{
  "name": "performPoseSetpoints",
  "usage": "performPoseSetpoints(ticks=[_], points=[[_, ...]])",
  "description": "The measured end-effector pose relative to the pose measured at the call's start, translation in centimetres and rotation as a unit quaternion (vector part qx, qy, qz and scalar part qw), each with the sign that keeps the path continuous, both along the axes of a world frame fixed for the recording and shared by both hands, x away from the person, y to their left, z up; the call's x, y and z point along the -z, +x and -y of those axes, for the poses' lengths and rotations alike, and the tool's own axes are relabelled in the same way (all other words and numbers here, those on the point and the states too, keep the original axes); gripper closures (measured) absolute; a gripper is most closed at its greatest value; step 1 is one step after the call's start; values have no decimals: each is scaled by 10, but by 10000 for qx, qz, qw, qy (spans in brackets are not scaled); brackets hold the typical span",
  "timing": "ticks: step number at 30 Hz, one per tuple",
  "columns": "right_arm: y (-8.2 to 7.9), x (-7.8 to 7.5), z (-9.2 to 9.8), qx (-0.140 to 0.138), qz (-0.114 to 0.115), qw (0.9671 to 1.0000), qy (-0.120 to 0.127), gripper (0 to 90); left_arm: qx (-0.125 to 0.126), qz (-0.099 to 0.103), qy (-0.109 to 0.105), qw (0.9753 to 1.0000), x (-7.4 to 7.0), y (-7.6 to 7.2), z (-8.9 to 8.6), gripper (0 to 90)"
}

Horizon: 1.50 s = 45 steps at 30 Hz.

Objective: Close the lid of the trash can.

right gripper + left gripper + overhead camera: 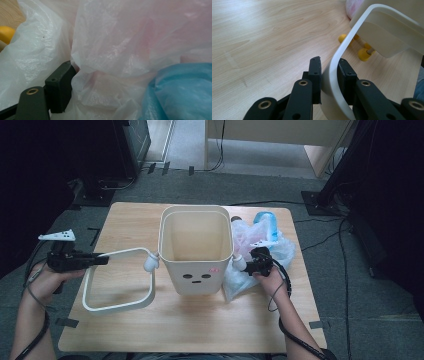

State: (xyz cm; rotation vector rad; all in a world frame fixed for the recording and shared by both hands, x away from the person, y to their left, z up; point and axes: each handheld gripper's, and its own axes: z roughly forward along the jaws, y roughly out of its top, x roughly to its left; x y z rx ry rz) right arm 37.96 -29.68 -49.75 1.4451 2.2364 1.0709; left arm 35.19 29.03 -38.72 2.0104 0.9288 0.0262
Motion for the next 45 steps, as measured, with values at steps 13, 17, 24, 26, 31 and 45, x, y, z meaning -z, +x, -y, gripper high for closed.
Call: performPoseSetpoints(ticks=[13,17,24,26,31,45], points=[[0,0,-1,2,4,10000,1,218,-91,13,-143,9999,-8,-10,-21,757],[0,0,-1,-2,2,10000,-5,217,-94,-18,-180,9998,-11,-11,-23,756],[0,0,-1,-3,-10,10000,-3,217,-42,-31,-202,9998,-20,-15,-24,756],[0,0,-1,-3,-6,10000,-7,217,-58,-12,-251,9997,-24,-16,-24,756],[0,0,-1,-4,3,10000,-12,217,-22,51,-359,9993,-31,-18,-22,756],[0,0,-1,-11,1,10000,16,216,-50,102,-405,9991,-55,-13,-16,756]])
